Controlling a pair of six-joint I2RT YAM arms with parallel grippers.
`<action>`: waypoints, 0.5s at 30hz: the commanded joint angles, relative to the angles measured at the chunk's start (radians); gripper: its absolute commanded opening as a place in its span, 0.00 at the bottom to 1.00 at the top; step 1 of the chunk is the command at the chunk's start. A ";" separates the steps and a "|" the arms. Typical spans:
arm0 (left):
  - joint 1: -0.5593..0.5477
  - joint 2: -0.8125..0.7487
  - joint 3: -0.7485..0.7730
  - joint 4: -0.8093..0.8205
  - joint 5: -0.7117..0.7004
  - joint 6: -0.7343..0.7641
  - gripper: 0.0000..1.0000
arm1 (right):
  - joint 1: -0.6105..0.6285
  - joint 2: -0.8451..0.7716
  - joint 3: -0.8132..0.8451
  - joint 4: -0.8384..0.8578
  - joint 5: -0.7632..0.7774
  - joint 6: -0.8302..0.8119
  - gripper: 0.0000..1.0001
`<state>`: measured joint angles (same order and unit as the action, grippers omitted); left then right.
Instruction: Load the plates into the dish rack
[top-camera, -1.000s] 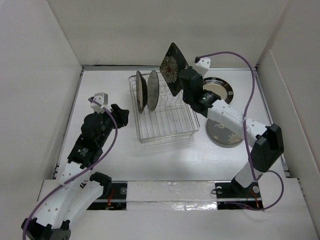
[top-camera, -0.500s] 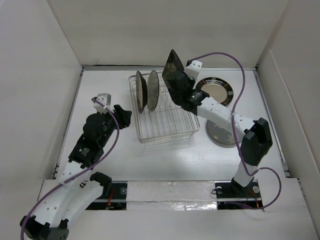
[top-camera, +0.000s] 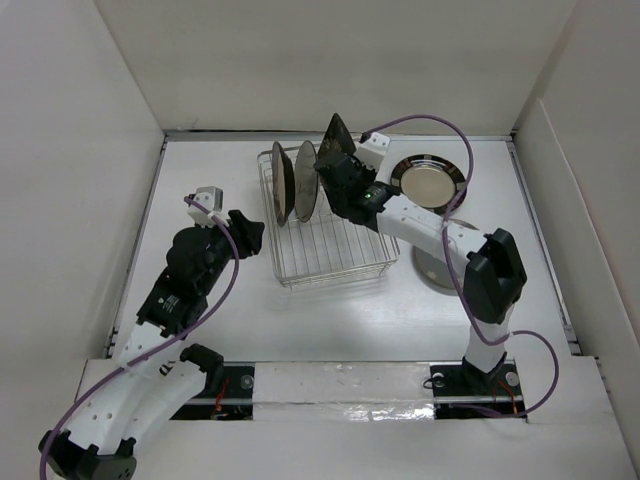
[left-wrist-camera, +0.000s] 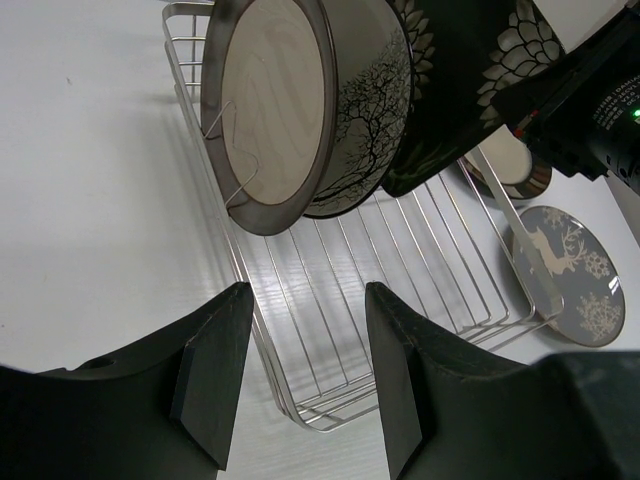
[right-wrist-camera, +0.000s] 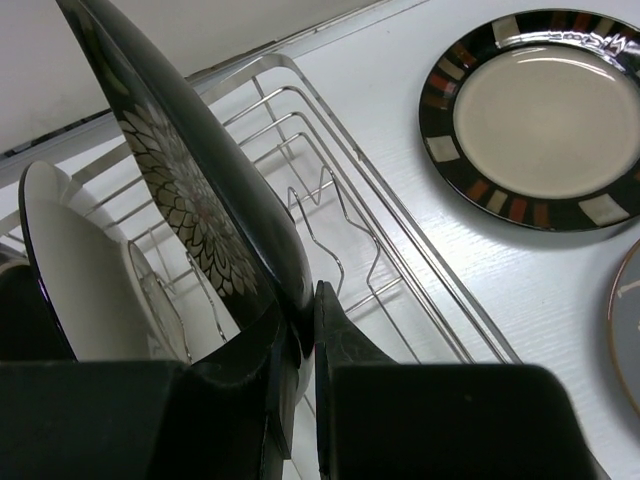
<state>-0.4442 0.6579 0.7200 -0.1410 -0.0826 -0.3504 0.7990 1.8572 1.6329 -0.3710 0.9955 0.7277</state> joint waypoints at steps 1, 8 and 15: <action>-0.005 -0.015 0.033 0.024 -0.005 -0.006 0.45 | 0.020 -0.012 0.097 0.083 0.126 0.091 0.00; -0.005 -0.023 0.030 0.021 -0.008 -0.009 0.45 | 0.060 0.051 0.107 0.043 0.157 0.174 0.00; -0.005 -0.023 0.029 0.023 0.004 -0.009 0.45 | 0.089 0.020 -0.022 0.168 0.141 0.230 0.07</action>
<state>-0.4442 0.6487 0.7200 -0.1413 -0.0826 -0.3542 0.8604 1.9354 1.6356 -0.3794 1.1072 0.8654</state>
